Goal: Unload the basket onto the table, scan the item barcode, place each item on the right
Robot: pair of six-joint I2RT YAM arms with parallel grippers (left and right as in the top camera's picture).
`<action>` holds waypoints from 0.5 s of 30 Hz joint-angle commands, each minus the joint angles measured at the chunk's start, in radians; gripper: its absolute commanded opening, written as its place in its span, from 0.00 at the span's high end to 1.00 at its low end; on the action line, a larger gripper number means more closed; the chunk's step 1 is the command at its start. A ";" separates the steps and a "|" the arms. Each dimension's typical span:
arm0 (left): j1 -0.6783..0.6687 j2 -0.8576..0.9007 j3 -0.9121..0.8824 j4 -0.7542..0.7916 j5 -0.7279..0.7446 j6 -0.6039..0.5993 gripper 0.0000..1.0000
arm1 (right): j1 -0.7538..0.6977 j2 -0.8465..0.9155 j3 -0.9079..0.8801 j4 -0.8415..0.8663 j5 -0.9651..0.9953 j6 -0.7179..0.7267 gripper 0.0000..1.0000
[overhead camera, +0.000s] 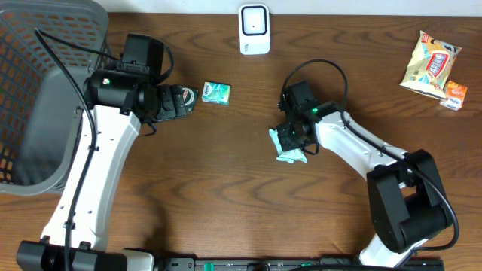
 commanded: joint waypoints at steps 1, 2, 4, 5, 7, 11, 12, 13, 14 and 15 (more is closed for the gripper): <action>0.002 -0.002 0.001 -0.002 -0.016 -0.005 0.01 | 0.017 0.008 0.026 0.011 -0.002 0.025 0.99; 0.002 -0.002 0.001 -0.002 -0.016 -0.005 0.01 | 0.017 0.008 0.047 0.016 -0.001 0.025 0.99; 0.002 -0.002 0.001 -0.002 -0.016 -0.005 0.01 | 0.016 0.007 0.109 0.030 -0.001 0.025 0.99; 0.002 -0.002 0.001 -0.002 -0.016 -0.005 0.01 | 0.016 0.007 0.135 0.041 0.002 0.025 0.99; 0.002 -0.002 0.001 -0.002 -0.016 -0.005 0.01 | 0.016 0.007 0.185 0.079 0.014 0.025 0.99; 0.002 -0.002 0.001 -0.002 -0.016 -0.005 0.01 | 0.016 0.007 0.228 0.216 0.021 0.039 0.99; 0.002 -0.002 0.001 -0.002 -0.016 -0.005 0.01 | 0.016 0.007 0.229 0.236 0.021 0.044 0.99; 0.002 -0.002 0.001 -0.002 -0.016 -0.005 0.01 | 0.016 0.007 0.230 0.236 0.023 0.049 0.99; 0.002 -0.002 0.001 -0.002 -0.016 -0.005 0.02 | 0.016 0.007 0.230 0.219 0.026 0.049 0.99; 0.002 -0.002 0.001 -0.002 -0.016 -0.005 0.01 | 0.016 0.007 0.230 0.185 0.031 0.048 0.99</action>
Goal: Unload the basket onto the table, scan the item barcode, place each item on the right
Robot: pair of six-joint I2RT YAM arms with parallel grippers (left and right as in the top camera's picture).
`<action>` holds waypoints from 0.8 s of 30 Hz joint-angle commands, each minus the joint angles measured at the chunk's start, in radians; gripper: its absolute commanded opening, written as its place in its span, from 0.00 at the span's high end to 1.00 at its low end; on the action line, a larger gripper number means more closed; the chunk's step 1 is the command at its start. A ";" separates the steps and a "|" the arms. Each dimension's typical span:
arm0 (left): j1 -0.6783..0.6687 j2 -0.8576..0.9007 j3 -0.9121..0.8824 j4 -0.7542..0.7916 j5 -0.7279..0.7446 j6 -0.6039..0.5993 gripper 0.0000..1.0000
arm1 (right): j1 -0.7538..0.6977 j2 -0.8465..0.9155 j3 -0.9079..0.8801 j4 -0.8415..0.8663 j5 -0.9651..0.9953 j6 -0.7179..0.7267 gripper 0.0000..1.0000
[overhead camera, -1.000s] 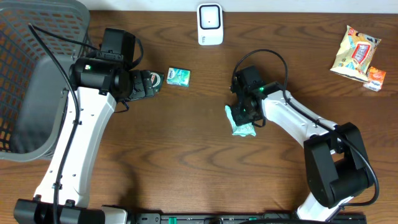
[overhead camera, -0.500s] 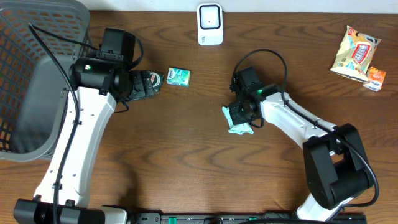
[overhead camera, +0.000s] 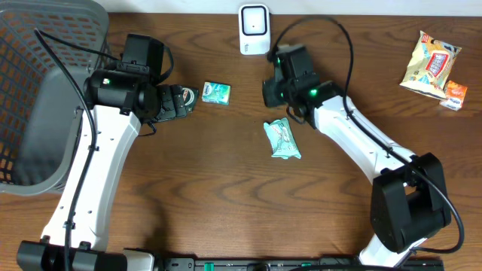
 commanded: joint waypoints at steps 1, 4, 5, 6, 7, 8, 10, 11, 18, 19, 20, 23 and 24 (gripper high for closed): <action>0.002 -0.002 0.001 -0.002 -0.017 -0.005 0.01 | 0.005 0.002 -0.001 -0.086 0.030 0.020 0.97; 0.002 -0.002 0.001 -0.002 -0.017 -0.005 0.01 | 0.005 0.007 -0.002 -0.230 0.033 0.008 0.89; 0.002 -0.002 0.001 -0.002 -0.017 -0.005 0.02 | 0.006 0.010 -0.007 -0.281 0.033 0.002 0.80; 0.002 -0.002 0.001 -0.002 -0.017 -0.005 0.01 | 0.006 0.010 -0.011 -0.315 0.033 0.001 0.70; 0.002 -0.002 0.001 -0.002 -0.017 -0.005 0.01 | 0.007 0.010 -0.016 -0.351 0.033 0.001 0.60; 0.002 -0.002 0.001 -0.002 -0.017 -0.005 0.02 | 0.007 0.010 -0.021 -0.376 0.034 0.001 0.50; 0.002 -0.002 0.001 -0.002 -0.017 -0.005 0.01 | 0.007 0.011 -0.043 -0.407 0.033 0.002 0.46; 0.002 -0.002 0.001 -0.002 -0.017 -0.005 0.01 | 0.007 0.011 -0.052 -0.409 0.033 0.002 0.45; 0.002 -0.002 0.001 -0.002 -0.017 -0.005 0.01 | 0.007 0.011 -0.149 -0.325 0.010 0.005 0.45; 0.002 -0.002 0.001 -0.002 -0.017 -0.005 0.02 | 0.008 0.011 -0.164 -0.303 0.001 0.005 0.44; 0.002 -0.002 0.001 -0.002 -0.017 -0.005 0.02 | 0.008 0.012 -0.177 -0.282 -0.002 0.006 0.44; 0.002 -0.002 0.001 -0.002 -0.017 -0.005 0.01 | 0.011 0.014 -0.219 -0.222 -0.001 0.005 0.43; 0.002 -0.002 0.001 -0.002 -0.017 -0.005 0.01 | 0.013 0.014 -0.228 -0.209 -0.001 0.005 0.43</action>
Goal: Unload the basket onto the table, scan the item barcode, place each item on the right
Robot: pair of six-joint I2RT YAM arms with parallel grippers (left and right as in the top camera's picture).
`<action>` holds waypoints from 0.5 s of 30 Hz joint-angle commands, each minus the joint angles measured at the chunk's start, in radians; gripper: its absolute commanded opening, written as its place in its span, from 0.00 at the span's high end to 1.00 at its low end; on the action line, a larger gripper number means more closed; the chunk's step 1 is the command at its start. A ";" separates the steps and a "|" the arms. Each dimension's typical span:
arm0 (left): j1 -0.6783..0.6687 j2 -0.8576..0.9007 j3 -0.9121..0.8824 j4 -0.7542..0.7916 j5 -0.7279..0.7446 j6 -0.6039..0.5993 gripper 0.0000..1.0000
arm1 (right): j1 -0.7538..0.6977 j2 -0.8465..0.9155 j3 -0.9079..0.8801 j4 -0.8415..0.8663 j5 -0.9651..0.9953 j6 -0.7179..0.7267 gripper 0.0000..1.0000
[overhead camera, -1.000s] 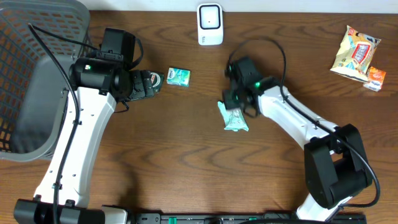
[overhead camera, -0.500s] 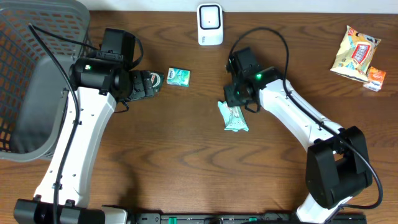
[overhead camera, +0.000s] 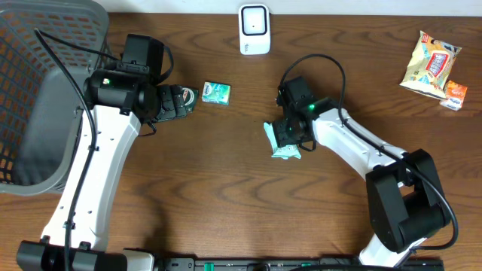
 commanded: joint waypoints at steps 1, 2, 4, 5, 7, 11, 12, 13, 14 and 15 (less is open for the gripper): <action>0.002 -0.002 0.001 -0.002 -0.016 -0.005 0.01 | 0.011 0.013 -0.043 0.041 -0.010 0.004 0.43; 0.002 -0.002 0.001 -0.002 -0.016 -0.005 0.02 | 0.011 0.013 -0.054 0.056 -0.010 0.004 0.44; 0.002 -0.002 0.001 -0.002 -0.016 -0.005 0.01 | 0.011 0.013 -0.077 0.087 -0.010 0.004 0.52; 0.002 -0.002 0.001 -0.002 -0.016 -0.005 0.01 | 0.011 0.013 -0.087 0.101 -0.010 0.005 0.57; 0.002 -0.002 0.001 -0.002 -0.016 -0.005 0.02 | 0.014 0.013 -0.098 0.114 -0.010 0.021 0.60; 0.002 -0.002 0.001 -0.002 -0.016 -0.005 0.01 | 0.027 0.013 -0.098 0.130 -0.010 0.021 0.80; 0.002 -0.002 0.001 -0.002 -0.016 -0.005 0.01 | 0.028 0.013 -0.098 0.137 -0.010 0.025 0.91; 0.002 -0.002 0.001 -0.002 -0.016 -0.005 0.01 | 0.029 0.013 -0.097 0.142 -0.010 0.028 0.99; 0.002 -0.002 0.001 -0.002 -0.016 -0.005 0.01 | 0.029 0.013 -0.097 0.147 -0.010 0.039 0.99; 0.002 -0.002 0.001 -0.002 -0.017 -0.005 0.01 | 0.029 0.013 -0.094 0.153 -0.010 0.051 0.99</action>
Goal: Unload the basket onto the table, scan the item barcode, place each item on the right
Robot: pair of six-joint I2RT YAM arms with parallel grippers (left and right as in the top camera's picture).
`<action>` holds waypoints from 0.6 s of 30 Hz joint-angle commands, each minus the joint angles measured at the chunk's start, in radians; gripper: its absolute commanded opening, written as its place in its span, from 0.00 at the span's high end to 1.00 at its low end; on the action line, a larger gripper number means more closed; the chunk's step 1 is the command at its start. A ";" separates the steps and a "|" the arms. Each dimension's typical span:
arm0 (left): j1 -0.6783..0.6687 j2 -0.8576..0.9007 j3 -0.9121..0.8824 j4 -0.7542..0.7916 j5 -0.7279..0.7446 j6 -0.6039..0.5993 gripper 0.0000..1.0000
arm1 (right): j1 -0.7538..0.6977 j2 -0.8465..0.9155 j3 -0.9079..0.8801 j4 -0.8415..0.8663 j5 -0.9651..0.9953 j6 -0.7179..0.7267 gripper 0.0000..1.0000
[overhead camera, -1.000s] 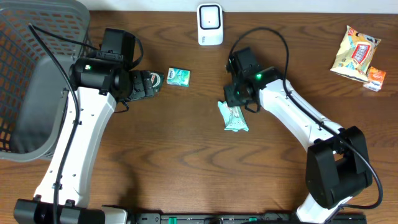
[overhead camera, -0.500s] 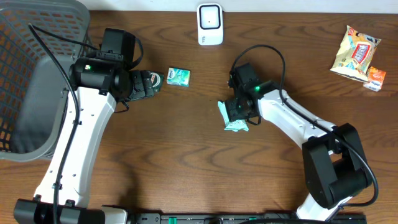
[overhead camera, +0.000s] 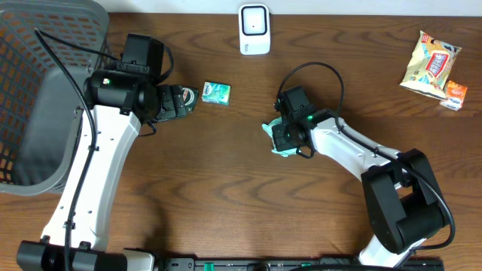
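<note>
A white barcode scanner (overhead camera: 254, 30) stands at the table's far edge, centre. A teal packet (overhead camera: 269, 128) lies mid-table, and most of it is covered by my right gripper (overhead camera: 285, 139), which sits directly over it. Only the packet's left corner and lower edge show, and the fingers are hidden under the wrist. My left gripper (overhead camera: 183, 102) rests at the left, its fingers apart and holding nothing. It points at a small green box (overhead camera: 216, 92) just to its right without touching it.
A grey mesh basket (overhead camera: 45, 90) fills the left end of the table. A yellow snack bag (overhead camera: 431, 64) and a small orange box (overhead camera: 455, 95) lie at the far right. The right arm's cable loops above its wrist.
My right gripper has shifted slightly left and sits lower over the teal packet, covering more of it. The packet stays in place on the table. The left arm is unchanged.
My right gripper was first on the teal packet at mid-table. Then it stood near the scanner with the packet lying free on the wood. It was back over the packet after that, and now covers it more closely. The left arm never moved.
</note>
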 commanded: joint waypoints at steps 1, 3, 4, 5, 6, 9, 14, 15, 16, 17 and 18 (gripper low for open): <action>0.002 -0.002 0.001 -0.002 -0.016 -0.005 0.01 | 0.015 0.012 0.001 0.019 -0.001 0.043 0.99; 0.002 -0.002 0.001 -0.002 -0.016 -0.005 0.01 | 0.015 0.012 0.031 0.030 0.000 0.049 0.99; 0.002 -0.002 0.001 -0.002 -0.016 -0.005 0.02 | 0.015 0.012 0.057 0.032 0.000 0.049 0.99; 0.002 -0.002 0.001 -0.002 -0.016 -0.005 0.01 | 0.014 0.012 0.081 0.032 0.000 0.049 0.99; 0.002 -0.002 0.001 -0.002 -0.016 -0.005 0.01 | 0.014 0.012 0.106 0.034 0.000 0.048 0.99; 0.002 -0.002 0.001 -0.002 -0.016 -0.005 0.01 | 0.005 0.012 0.198 0.083 0.000 0.045 0.99; 0.002 -0.002 0.001 -0.002 -0.016 -0.005 0.01 | -0.016 0.013 0.247 0.277 0.000 0.060 0.99; 0.002 -0.002 0.001 -0.002 -0.016 -0.005 0.01 | -0.019 0.014 0.253 0.321 0.000 0.070 0.99; 0.002 -0.002 0.001 -0.002 -0.016 -0.005 0.01 | -0.024 0.016 0.266 0.358 0.000 0.072 0.99; 0.002 -0.002 0.001 -0.002 -0.016 -0.005 0.01 | -0.027 0.021 0.280 0.376 0.001 0.072 0.99; 0.002 -0.002 0.001 -0.002 -0.016 -0.005 0.01 | -0.030 0.024 0.297 0.382 0.006 0.071 0.99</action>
